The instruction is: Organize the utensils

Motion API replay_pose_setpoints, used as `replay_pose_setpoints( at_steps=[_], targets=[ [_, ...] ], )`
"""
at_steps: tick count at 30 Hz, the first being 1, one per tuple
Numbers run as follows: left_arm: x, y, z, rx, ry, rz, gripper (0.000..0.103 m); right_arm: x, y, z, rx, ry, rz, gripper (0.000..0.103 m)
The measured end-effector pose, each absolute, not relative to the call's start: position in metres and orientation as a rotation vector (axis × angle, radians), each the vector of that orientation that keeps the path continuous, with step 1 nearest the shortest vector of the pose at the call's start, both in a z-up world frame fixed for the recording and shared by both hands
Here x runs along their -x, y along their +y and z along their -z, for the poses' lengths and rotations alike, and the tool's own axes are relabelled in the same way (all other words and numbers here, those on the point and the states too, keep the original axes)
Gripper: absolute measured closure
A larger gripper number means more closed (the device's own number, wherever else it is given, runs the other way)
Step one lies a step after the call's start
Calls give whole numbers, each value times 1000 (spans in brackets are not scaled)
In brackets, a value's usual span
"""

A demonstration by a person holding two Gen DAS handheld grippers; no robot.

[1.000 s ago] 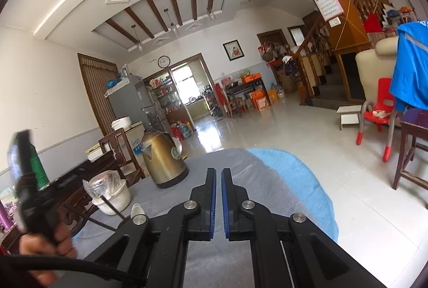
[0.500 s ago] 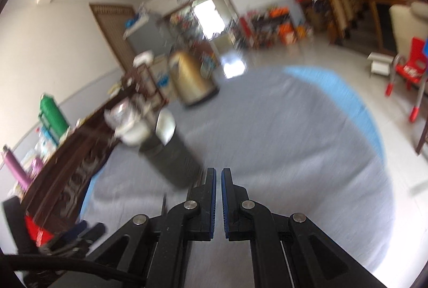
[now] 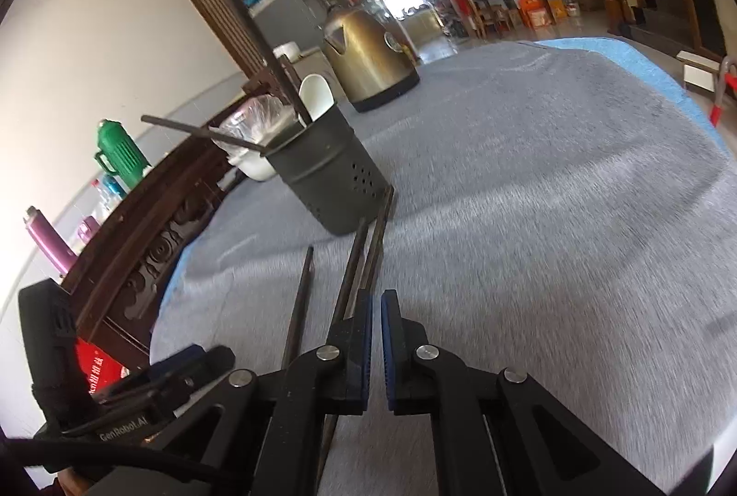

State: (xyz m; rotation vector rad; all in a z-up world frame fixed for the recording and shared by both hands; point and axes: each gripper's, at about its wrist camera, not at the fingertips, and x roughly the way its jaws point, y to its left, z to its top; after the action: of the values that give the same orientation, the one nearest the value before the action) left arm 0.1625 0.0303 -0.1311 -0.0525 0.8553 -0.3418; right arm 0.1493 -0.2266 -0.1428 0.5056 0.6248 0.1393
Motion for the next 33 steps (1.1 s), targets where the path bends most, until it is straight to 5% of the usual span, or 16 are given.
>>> replay_pose_setpoints(
  at_steps=[10, 20, 33],
  targets=[
    [-188, 13, 135, 30, 851, 322, 27, -173, -273, 158, -798, 568, -193, 95],
    [-203, 1, 147, -43, 895, 262, 27, -167, -240, 139, -559, 535, -178, 95],
    [-202, -11, 149, -89, 897, 272, 27, -166, -249, 142, -591, 543, -159, 95]
  ],
)
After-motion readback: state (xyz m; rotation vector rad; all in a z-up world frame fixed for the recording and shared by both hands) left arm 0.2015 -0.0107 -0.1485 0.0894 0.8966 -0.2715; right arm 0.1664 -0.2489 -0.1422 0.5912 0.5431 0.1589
